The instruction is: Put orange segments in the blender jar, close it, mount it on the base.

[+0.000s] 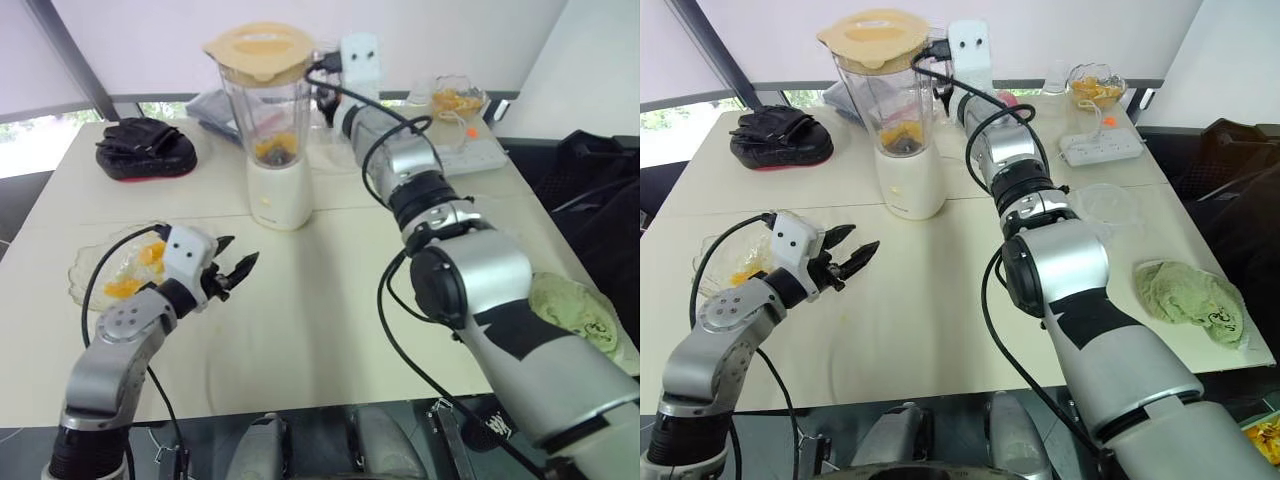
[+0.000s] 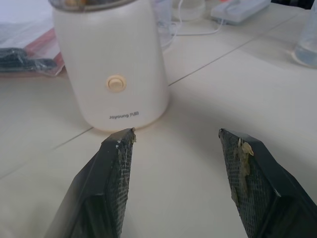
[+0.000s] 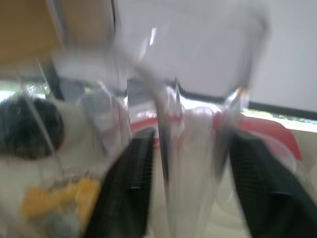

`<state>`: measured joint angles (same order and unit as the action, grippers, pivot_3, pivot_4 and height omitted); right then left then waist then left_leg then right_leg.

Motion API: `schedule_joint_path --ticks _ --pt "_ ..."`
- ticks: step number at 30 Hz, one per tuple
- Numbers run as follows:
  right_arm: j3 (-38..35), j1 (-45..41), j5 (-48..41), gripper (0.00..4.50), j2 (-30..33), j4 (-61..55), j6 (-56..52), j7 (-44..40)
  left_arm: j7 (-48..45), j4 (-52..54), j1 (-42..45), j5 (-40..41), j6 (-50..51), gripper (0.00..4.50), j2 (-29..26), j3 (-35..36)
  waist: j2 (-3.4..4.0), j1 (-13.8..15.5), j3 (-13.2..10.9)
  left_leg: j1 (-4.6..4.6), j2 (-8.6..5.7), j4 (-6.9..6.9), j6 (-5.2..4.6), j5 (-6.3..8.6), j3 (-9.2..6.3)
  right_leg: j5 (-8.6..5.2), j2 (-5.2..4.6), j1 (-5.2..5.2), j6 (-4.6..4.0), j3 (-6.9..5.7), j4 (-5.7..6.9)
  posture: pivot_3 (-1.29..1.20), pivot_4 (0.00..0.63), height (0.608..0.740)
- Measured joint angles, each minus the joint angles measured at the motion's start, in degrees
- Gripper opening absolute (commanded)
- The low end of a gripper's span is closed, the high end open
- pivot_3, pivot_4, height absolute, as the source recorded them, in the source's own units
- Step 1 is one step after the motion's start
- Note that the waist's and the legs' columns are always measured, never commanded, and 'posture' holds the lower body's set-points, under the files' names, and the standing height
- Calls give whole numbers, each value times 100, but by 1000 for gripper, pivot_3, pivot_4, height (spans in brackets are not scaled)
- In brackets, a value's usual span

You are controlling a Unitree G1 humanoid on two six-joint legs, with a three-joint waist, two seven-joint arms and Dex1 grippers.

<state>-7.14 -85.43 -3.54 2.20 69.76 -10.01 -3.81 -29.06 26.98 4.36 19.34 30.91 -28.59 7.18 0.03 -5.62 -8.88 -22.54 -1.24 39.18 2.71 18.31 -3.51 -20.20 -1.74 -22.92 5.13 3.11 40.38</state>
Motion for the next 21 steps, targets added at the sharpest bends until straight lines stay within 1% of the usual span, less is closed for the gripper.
schedule_joint_path --ticks 2,8,13,16,18,21 --pt "-1 68 9 4452 20 40 -41 0 -13 0 -5 -5 0 2849 1 -39 0 1 0 -1 0 0 0 0 0 0 0 -1 0 0 0 0 150 740" --pt "22 116 55 4452 32 46 -44 -27 -13 0 -10 -7 -1 2849 2 -129 1 -30 0 0 2 -5 0 0 0 0 3 -4 0 1 0 0 150 740" --pt "66 570 114 4452 39 -2 -131 -32 -12 0 -15 -3 1 2849 1 -128 0 7 0 0 1 -2 0 0 0 0 0 1 0 1 -2 0 150 740" --pt "169 1280 119 4452 73 -572 -325 -212 18 -2 62 65 20 2849 36 -95 -1 19 1 0 0 2 0 0 -4 0 -1 9 0 -3 -5 0 150 740" --pt "276 2202 64 4452 138 -1635 -669 -582 80 7 234 287 99 2849 165 57 -3 35 2 -1 0 2 -2 1 -7 0 -2 13 0 -8 -10 0 150 740" --pt "347 3739 -358 4452 348 -3692 -1413 -1214 117 55 366 546 169 2849 192 281 -1 27 1 -6 1 -1 -3 2 -9 0 -2 10 1 -8 -12 0 150 740"
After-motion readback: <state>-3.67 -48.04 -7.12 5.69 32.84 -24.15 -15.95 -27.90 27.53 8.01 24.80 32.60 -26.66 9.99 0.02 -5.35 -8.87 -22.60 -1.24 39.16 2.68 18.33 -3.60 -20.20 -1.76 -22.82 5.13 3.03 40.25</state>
